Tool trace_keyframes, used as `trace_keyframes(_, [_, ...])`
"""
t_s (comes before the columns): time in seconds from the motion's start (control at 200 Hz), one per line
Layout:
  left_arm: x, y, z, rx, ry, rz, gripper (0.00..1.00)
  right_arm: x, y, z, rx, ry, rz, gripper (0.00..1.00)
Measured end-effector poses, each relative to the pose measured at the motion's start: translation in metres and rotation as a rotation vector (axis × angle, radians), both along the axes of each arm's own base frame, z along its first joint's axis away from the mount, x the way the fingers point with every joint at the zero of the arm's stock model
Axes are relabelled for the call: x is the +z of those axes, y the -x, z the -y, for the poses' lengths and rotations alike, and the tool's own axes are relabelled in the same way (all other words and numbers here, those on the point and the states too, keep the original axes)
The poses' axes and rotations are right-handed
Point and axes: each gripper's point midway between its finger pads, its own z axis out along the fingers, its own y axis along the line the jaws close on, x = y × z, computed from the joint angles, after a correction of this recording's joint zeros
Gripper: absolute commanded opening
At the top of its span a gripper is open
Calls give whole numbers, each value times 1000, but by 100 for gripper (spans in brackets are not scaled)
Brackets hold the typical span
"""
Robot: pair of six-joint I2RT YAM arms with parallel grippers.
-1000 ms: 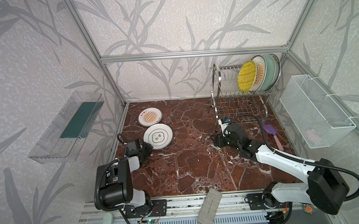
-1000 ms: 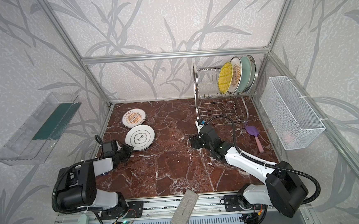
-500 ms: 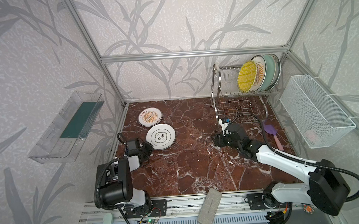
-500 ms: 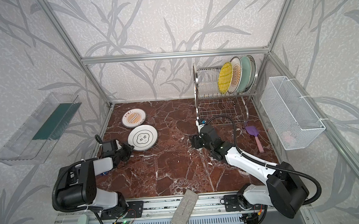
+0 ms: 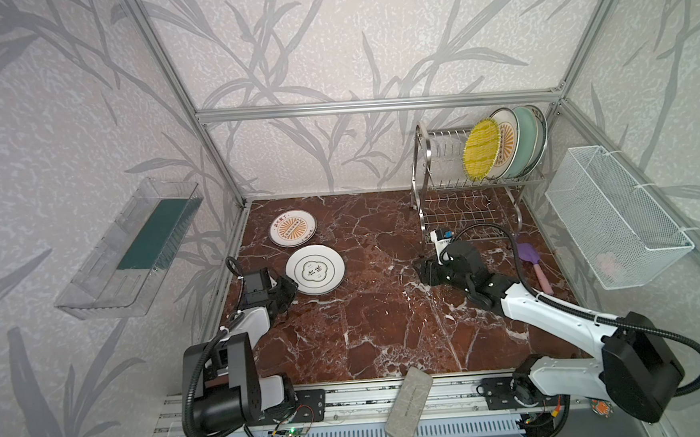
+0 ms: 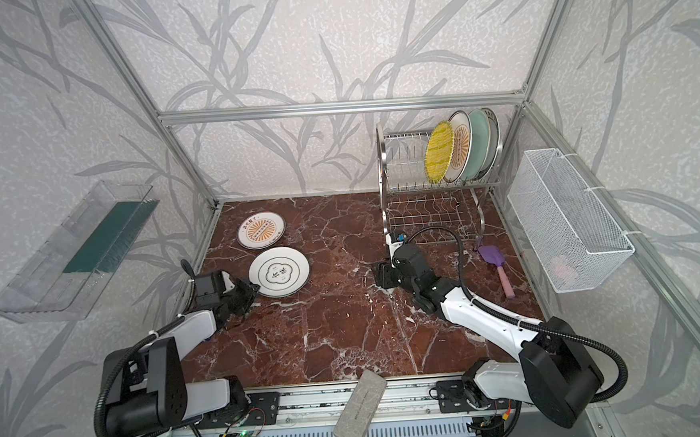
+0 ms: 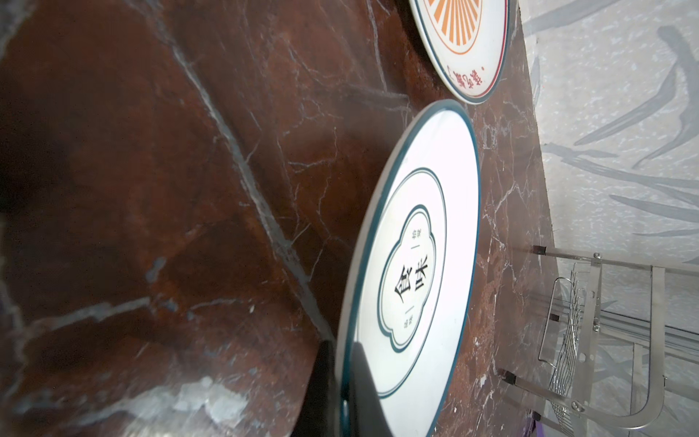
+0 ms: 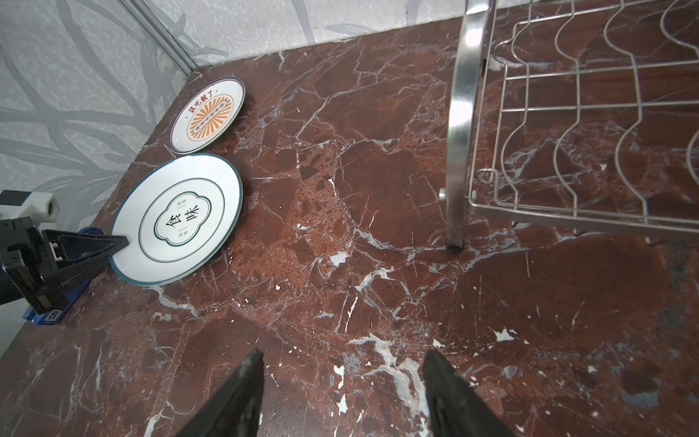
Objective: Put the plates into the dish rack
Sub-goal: 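Close the left gripper on the white plate's rim and tilt it up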
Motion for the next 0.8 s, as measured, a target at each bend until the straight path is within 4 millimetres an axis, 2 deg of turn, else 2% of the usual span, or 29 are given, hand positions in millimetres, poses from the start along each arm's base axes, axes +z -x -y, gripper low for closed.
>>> trace_keyframes(0.185, [4, 6, 2, -7, -3, -7, 0, 3, -1, -2, 3, -24, 5, 66])
trace_keyframes(0.45, [5, 7, 7, -29, 19, -8, 0, -8, 2, 3, -6, -18, -19, 66])
trace_keyframes(0.8, [9, 7, 25, -92, 53, 5, 0, -4, 2, 5, -12, -33, -15, 66])
